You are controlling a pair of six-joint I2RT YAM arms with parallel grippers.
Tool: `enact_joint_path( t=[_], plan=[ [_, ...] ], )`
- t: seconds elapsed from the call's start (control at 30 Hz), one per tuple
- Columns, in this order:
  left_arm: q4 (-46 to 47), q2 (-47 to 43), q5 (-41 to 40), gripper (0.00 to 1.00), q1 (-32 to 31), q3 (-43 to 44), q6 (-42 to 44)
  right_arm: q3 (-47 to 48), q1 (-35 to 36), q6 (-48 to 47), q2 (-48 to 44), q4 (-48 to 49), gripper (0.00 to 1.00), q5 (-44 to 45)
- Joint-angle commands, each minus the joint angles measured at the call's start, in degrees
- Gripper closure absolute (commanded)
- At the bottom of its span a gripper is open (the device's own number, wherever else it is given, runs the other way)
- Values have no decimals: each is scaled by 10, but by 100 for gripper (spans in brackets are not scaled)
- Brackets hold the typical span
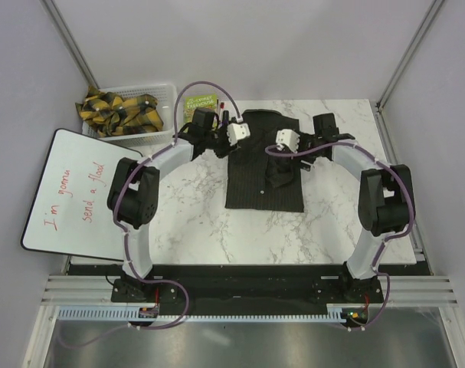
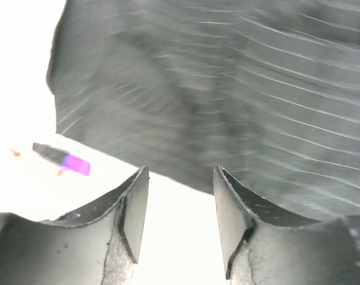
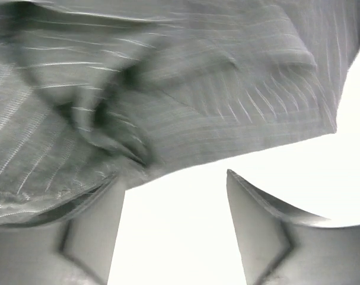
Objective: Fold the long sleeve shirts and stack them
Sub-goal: Fold the shirt
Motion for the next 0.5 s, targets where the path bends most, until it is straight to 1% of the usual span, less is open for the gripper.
enact_joint_path(
  t=[0.0,0.03,0.07,0.1,0.13,0.17,0.2,0.23,0.27,0.3,0.33,0.37,0.4,0.43,0.47],
  plan=[
    [-46,12,-36,43,51,74,-183,93,-47,172,9,5,21,53],
    [-51,10,-39,41,61,85,-211,115,-56,233,17,-32,21,49],
    [-59,8,-33,41,71,86,-236,156,-72,259,24,-60,21,43],
    [-78,-6,-26,41,87,84,-282,171,-79,285,31,-119,23,32],
    [-83,-18,9,41,93,63,-299,181,-85,325,29,-147,28,-15],
    [-86,-33,26,41,95,45,-307,175,-93,335,24,-174,32,-45],
    [-81,-69,41,41,92,24,-315,156,-93,346,0,-200,34,-67],
    [-74,-85,65,41,89,-19,-322,101,-93,367,-18,-202,44,-87],
    [-67,-100,74,41,85,-39,-331,71,-92,379,-36,-199,49,-140],
    [-53,-123,83,41,77,-55,-343,40,-89,391,-74,-185,56,-160],
    [-43,-134,92,41,73,-87,-350,-19,-84,410,-92,-170,58,-170],
    [-37,-140,94,41,67,-98,-351,-45,-67,438,-108,-157,61,-173],
    [-27,-145,91,40,56,-113,-355,-68,-58,449,-135,-126,66,-172],
    [-5,-152,78,39,52,-119,-364,-103,-47,465,-146,-105,67,-167],
    [9,-152,78,39,50,-122,-374,-117,-31,503,-154,-81,67,-161]
  ],
)
